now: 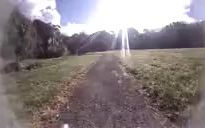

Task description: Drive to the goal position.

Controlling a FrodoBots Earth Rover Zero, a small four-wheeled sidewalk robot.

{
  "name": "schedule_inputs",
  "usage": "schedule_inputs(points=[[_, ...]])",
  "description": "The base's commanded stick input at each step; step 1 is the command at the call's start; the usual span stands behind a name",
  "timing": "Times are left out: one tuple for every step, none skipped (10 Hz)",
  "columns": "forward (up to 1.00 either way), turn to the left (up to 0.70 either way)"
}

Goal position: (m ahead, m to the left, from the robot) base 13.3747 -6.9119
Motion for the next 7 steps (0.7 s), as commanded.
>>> schedule_inputs(points=[[0.7,0.0],[0.7,0.0],[0.7,0.0],[0.7,0.0],[0.7,0.0],[0.7,-0.35],[0.7,-0.35]])
